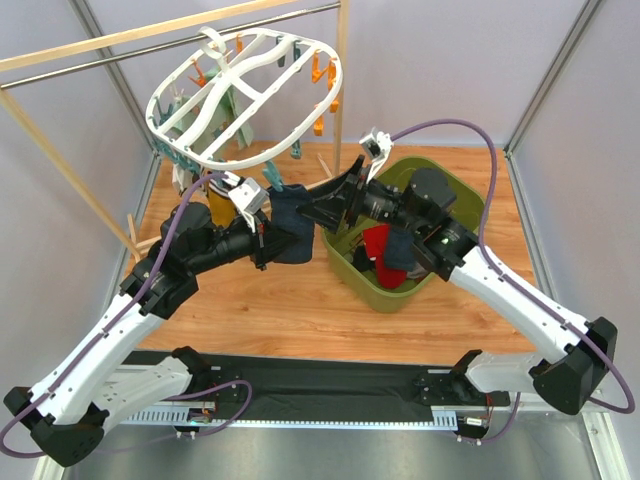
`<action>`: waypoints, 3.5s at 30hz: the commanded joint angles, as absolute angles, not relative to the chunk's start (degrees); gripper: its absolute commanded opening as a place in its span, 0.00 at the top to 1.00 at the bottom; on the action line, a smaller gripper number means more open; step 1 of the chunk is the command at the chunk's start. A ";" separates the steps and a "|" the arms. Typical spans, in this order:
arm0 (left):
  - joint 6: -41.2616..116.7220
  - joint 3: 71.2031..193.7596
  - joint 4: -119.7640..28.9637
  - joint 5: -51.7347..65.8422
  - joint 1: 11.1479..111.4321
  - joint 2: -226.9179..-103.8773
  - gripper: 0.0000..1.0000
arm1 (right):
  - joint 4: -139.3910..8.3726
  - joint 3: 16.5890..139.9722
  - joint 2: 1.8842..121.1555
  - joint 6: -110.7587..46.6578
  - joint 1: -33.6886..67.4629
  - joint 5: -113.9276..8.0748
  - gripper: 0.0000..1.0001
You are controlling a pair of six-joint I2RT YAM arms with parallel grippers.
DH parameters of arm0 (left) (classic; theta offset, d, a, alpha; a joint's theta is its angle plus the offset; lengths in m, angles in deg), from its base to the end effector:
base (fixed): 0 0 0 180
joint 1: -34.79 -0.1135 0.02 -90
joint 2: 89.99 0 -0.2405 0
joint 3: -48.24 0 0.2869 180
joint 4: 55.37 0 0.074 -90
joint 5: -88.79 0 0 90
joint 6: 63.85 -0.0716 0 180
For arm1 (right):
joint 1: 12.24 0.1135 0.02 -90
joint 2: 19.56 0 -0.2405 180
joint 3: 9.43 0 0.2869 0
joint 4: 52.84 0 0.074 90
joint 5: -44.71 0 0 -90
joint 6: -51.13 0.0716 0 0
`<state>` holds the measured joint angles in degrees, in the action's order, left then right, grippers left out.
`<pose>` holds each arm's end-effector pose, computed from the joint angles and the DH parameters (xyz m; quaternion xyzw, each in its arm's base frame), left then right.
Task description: Remove the socks clipped to the hanger
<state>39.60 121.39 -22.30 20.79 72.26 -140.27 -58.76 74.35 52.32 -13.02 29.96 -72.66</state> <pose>0.1970 -0.1848 0.3851 0.2764 0.7111 -0.4028 0.5056 0.2466 0.2681 0.4156 -0.2665 0.6187 0.5352 0.5097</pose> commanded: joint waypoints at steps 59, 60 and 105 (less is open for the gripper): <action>42.06 115.34 -27.21 22.96 72.14 -135.00 1.00 | -73.44 104.69 68.95 -29.02 37.77 -62.25 1.00; 42.23 114.72 -27.21 22.88 72.06 -134.64 1.00 | -73.27 104.51 68.94 -29.02 37.77 -62.25 1.00; 53.75 120.95 -25.29 27.11 72.06 -132.62 0.28 | -62.52 56.34 37.14 -24.63 34.44 -59.56 1.00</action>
